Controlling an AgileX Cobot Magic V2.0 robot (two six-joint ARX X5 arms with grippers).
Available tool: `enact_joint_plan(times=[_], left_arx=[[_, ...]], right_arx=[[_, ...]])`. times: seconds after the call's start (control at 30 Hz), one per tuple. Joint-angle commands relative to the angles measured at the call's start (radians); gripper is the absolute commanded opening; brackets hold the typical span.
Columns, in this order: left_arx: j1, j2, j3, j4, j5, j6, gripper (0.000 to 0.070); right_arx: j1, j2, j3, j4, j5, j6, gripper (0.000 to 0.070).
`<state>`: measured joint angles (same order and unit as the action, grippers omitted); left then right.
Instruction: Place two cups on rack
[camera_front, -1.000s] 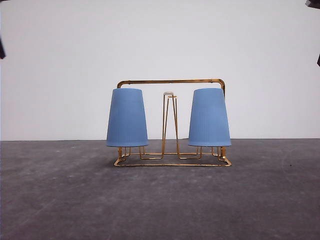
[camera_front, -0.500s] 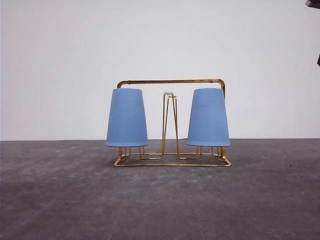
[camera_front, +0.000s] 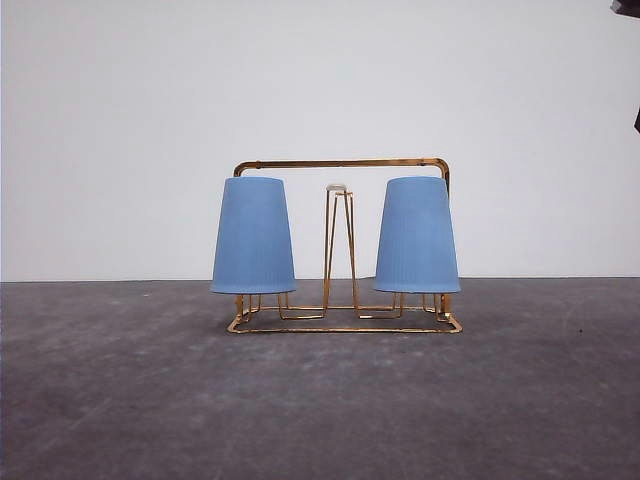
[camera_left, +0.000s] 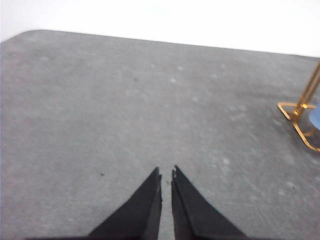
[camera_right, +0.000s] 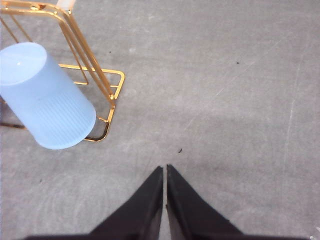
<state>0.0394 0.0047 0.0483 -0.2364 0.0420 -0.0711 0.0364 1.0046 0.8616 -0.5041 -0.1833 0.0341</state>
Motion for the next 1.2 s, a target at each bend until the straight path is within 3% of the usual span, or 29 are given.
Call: enact_joint_plan(times=[0.0,0.73,0.8,0.87,1.03,1.17], left_arx=[[-0.017,-0.002,-0.01,-0.021,-0.003,0.005,0.0015],[-0.047,-0.002,-0.01,-0.018,-0.024,0.026,0.0015],[-0.047,-0.002,-0.01,-0.018,-0.024,0.026,0.0015],[-0.047,-0.002,-0.01,-0.018,-0.024,0.026,0.0015],[-0.046,-0.002,-0.01,-0.018,-0.024,0.026,0.0015],[-0.046,-0.002,-0.01,-0.018,-0.024,0.026,0.0015]], right_arx=[[0.0,0.007,0.01,0.01,0.001,0.01,0.0007],[0.0,0.007,0.01,0.01,0.0,0.01,0.0007],[0.0,0.005,0.01,0.024,0.023,-0.05,0.0007],[-0.005,-0.008,0.001,0.038,0.046,-0.061,0.0007],[-0.019,-0.132,-0.115,0.118,0.142,-0.072,0.0007],[-0.039,-0.324,-0.306,0.208,0.195,-0.069,0.0007]])
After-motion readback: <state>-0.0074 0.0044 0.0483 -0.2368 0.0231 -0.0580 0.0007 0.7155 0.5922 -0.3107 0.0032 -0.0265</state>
